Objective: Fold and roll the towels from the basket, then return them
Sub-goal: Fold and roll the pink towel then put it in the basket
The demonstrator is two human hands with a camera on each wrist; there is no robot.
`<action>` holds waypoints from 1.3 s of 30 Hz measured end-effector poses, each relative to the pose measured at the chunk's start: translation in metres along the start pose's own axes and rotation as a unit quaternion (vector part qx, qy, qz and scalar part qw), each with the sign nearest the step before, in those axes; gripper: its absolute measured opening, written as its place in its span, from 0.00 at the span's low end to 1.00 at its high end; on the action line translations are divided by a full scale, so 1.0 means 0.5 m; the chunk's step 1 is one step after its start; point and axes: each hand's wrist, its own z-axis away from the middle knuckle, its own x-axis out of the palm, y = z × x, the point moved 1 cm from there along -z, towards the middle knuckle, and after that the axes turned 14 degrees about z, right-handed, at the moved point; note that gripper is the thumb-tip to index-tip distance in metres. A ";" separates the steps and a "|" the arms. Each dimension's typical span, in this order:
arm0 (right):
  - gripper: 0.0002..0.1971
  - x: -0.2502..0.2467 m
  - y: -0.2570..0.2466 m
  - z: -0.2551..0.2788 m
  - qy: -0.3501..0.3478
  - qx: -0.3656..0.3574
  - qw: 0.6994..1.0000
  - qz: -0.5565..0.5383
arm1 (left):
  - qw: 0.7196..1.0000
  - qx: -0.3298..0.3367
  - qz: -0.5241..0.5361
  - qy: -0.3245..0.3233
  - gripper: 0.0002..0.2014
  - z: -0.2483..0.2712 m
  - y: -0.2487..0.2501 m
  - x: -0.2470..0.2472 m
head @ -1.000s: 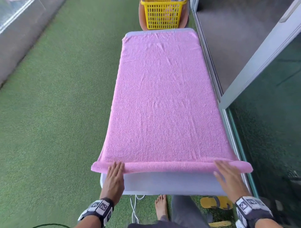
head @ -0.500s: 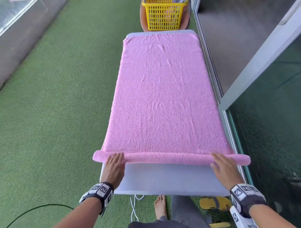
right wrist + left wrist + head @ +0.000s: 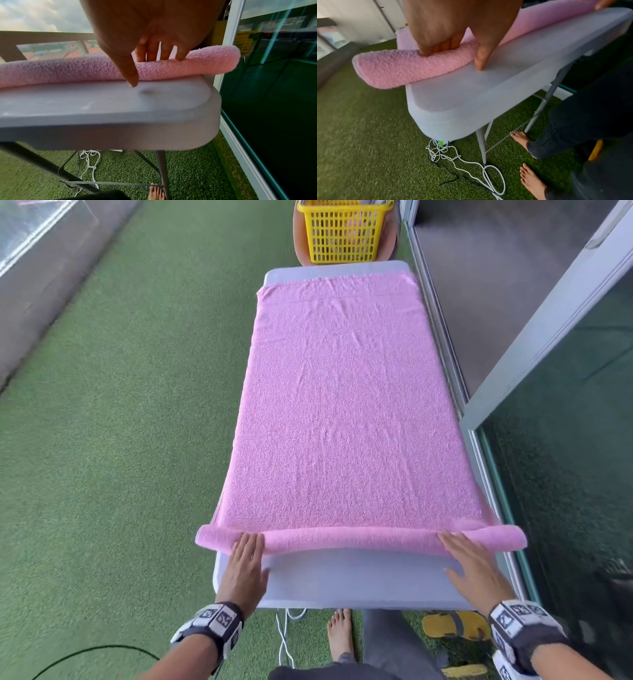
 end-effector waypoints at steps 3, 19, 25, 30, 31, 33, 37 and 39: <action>0.28 0.006 -0.007 0.016 0.006 0.033 0.999 0.038 | 0.998 -0.039 0.028 -0.048 0.27 0.000 0.008 -0.020; 0.20 -0.040 -0.012 -0.009 0.051 0.015 0.996 0.078 | 0.999 -0.010 0.038 -0.033 0.16 -0.008 0.017 -0.039; 0.28 -0.075 -0.026 -0.058 0.060 0.024 0.997 0.049 | 0.999 -0.039 0.005 0.013 0.28 -0.066 0.029 -0.040; 0.32 -0.017 -0.028 -0.011 0.017 0.004 0.995 0.100 | 0.998 -0.038 0.020 -0.053 0.28 -0.033 0.035 -0.020; 0.27 -0.023 -0.025 -0.016 0.032 0.004 0.994 0.102 | 0.998 -0.038 0.016 -0.051 0.21 -0.036 0.039 -0.028; 0.19 -0.051 -0.023 -0.037 0.036 0.006 0.994 0.099 | 0.999 -0.025 0.025 -0.036 0.07 -0.061 0.049 -0.052; 0.22 -0.089 -0.030 -0.075 0.053 0.037 0.994 0.087 | 0.999 -0.031 0.014 0.027 0.19 -0.099 0.050 -0.058; 0.26 -0.074 -0.028 -0.066 0.072 0.025 0.995 0.071 | 0.999 -0.022 0.006 0.036 0.24 -0.087 0.043 -0.036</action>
